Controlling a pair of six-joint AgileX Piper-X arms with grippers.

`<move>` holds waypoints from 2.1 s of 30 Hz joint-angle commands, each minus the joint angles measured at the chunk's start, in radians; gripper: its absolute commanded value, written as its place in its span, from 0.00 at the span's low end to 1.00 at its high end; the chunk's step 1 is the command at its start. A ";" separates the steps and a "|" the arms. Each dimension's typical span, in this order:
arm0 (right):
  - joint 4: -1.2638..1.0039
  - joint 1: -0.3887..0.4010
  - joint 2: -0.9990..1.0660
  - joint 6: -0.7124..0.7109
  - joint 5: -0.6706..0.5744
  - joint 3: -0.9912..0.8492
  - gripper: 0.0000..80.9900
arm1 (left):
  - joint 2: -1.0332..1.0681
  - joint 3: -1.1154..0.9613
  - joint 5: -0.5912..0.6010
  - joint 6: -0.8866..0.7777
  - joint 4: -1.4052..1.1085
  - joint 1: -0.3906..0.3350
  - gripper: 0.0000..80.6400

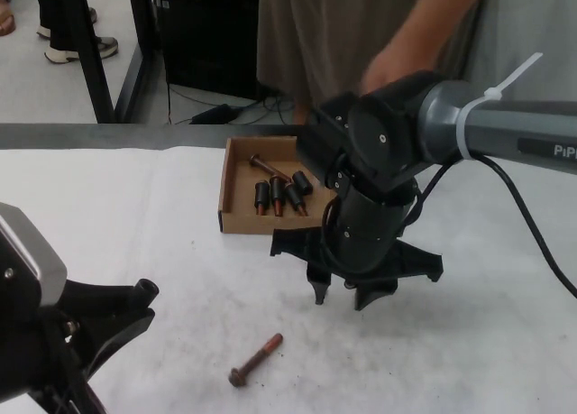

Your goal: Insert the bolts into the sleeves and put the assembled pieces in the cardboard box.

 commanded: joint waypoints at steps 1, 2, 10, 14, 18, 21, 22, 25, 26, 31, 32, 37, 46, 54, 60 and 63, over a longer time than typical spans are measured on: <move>0.005 0.000 -0.002 -0.025 -0.060 -0.008 0.53 | -0.011 -0.001 0.008 -0.007 -0.018 0.002 0.01; 0.005 0.002 -0.002 -0.037 -0.069 -0.008 0.53 | -0.011 -0.001 0.008 -0.007 -0.018 0.002 0.01; 0.037 0.035 -0.002 -0.329 -0.101 -0.008 0.53 | -0.011 -0.001 0.008 -0.007 -0.018 0.002 0.01; 0.110 0.063 -0.002 -0.598 -0.106 -0.008 0.53 | -0.011 -0.001 0.008 -0.007 -0.018 0.002 0.01; 0.167 0.089 -0.002 -0.863 -0.077 -0.008 0.53 | -0.011 -0.001 0.008 -0.014 -0.018 0.002 0.01; 0.185 0.107 -0.002 -0.965 -0.037 -0.008 0.53 | -0.011 -0.001 0.008 -0.014 -0.018 0.002 0.01; 0.186 0.110 -0.002 -0.996 -0.026 -0.008 0.53 | -0.011 -0.001 0.008 -0.014 -0.018 0.002 0.01; 0.186 0.124 -0.006 -1.122 -0.006 -0.008 0.53 | -0.011 -0.001 0.008 -0.015 -0.046 0.002 0.01; 0.179 0.127 -0.008 -1.159 -0.006 -0.008 0.53 | -0.011 -0.001 0.013 -0.015 -0.057 0.002 0.01; 0.151 0.144 -0.008 -1.358 0.055 -0.008 0.53 | -0.011 -0.001 0.032 -0.039 -0.134 0.002 0.01; 0.147 0.146 -0.008 -1.383 0.065 -0.008 0.53 | -0.011 -0.001 0.032 -0.048 -0.147 0.002 0.01; 0.118 0.156 -0.008 -1.513 0.069 -0.008 0.53 | -0.011 -0.001 0.032 -0.084 -0.158 0.002 0.01; 0.015 0.185 -0.008 -1.813 0.068 -0.008 0.53 | -0.011 -0.001 0.062 -0.105 -0.158 0.002 0.01; -0.094 0.218 -0.008 -2.020 0.068 -0.008 0.53 | -0.011 -0.001 0.062 -0.097 -0.158 0.002 0.01; -0.081 0.225 -0.008 -2.091 -0.024 -0.008 0.53 | -0.011 -0.001 0.062 -0.080 -0.169 0.002 0.01; -0.085 0.225 -0.005 -2.152 -0.053 -0.008 0.53 | -0.011 -0.001 0.062 -0.075 -0.169 0.002 0.01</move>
